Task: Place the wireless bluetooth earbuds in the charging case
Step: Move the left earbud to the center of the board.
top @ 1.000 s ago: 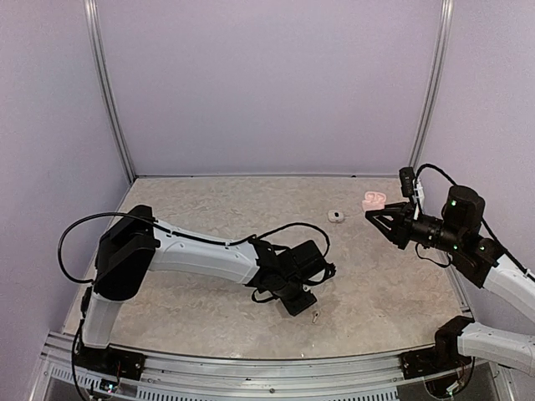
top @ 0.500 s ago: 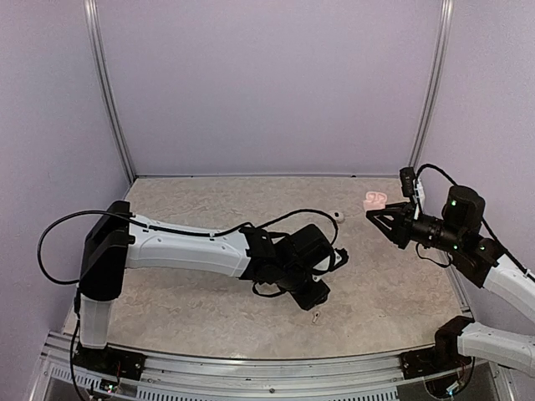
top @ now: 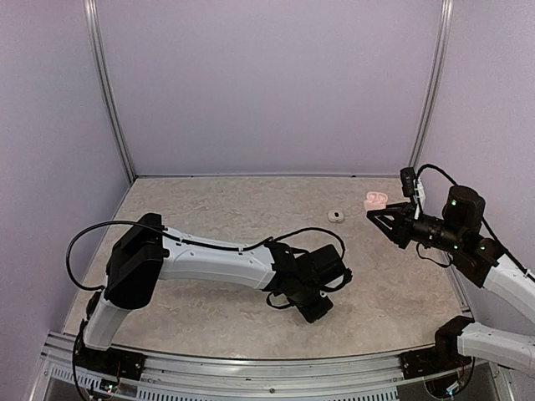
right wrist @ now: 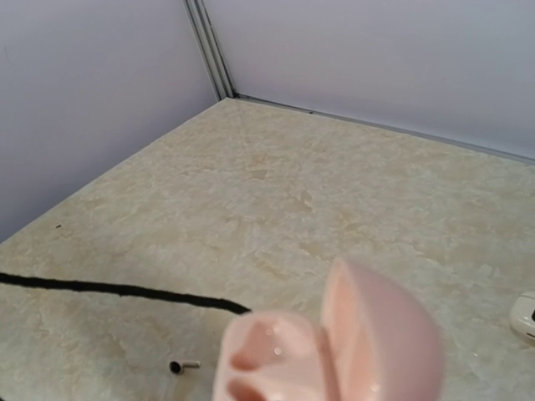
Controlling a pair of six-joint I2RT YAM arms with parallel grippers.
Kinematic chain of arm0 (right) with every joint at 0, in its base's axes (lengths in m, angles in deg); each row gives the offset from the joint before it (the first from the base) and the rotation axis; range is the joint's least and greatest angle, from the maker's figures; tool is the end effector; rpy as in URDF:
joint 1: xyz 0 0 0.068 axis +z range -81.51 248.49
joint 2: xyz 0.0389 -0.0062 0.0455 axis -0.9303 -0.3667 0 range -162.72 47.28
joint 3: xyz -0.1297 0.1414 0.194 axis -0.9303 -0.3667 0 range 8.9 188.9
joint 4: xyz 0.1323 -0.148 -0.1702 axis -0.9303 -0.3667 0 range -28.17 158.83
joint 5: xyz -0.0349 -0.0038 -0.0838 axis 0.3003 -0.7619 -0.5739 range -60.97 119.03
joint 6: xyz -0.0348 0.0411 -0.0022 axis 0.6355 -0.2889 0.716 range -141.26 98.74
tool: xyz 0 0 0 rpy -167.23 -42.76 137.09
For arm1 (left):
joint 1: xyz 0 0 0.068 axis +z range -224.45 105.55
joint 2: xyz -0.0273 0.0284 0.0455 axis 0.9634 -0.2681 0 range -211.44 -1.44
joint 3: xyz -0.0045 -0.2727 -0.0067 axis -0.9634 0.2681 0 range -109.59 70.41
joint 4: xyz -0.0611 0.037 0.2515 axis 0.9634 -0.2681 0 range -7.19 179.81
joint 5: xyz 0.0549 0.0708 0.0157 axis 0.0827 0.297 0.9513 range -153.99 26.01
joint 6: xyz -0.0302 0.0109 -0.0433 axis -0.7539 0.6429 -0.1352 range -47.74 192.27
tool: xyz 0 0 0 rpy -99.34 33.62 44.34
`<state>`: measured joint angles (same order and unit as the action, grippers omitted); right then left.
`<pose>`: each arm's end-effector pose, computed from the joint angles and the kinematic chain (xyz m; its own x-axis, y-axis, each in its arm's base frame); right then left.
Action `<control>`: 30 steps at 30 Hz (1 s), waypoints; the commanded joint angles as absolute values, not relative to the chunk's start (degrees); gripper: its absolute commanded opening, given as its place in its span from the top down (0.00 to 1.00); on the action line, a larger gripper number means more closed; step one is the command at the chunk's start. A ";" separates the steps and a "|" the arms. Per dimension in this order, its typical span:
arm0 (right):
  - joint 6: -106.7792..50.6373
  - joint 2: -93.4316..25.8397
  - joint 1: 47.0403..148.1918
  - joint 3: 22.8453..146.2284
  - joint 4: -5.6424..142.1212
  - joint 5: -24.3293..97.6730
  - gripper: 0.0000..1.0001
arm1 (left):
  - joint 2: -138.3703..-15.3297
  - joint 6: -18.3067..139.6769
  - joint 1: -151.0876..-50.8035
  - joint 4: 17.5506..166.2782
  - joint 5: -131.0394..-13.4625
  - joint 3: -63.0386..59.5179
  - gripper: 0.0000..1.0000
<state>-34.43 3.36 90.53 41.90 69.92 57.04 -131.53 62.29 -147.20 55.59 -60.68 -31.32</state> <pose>0.1658 0.0852 0.2911 -0.3275 0.0845 -0.9411 -0.7041 0.6423 0.3027 0.1457 -0.4622 0.1547 -0.4230 0.7792 -0.4625 0.8857 0.4633 -0.0294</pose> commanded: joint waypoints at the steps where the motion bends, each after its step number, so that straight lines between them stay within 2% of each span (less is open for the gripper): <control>1: -34.53 4.01 89.83 42.13 69.80 57.07 1.00 | -132.78 62.75 -147.58 52.64 -59.11 -32.93 0.62; 8: -34.57 3.64 89.76 41.89 70.19 57.41 1.00 | -131.13 62.80 -147.66 53.16 -60.01 -30.09 0.71; 20: -34.88 3.19 89.76 41.60 70.98 57.90 1.00 | -129.78 63.16 -147.24 52.98 -60.39 -26.99 0.81; 30: -35.13 1.30 89.76 41.51 73.17 59.60 1.00 | -118.15 60.70 -143.99 55.01 -60.99 -9.25 0.83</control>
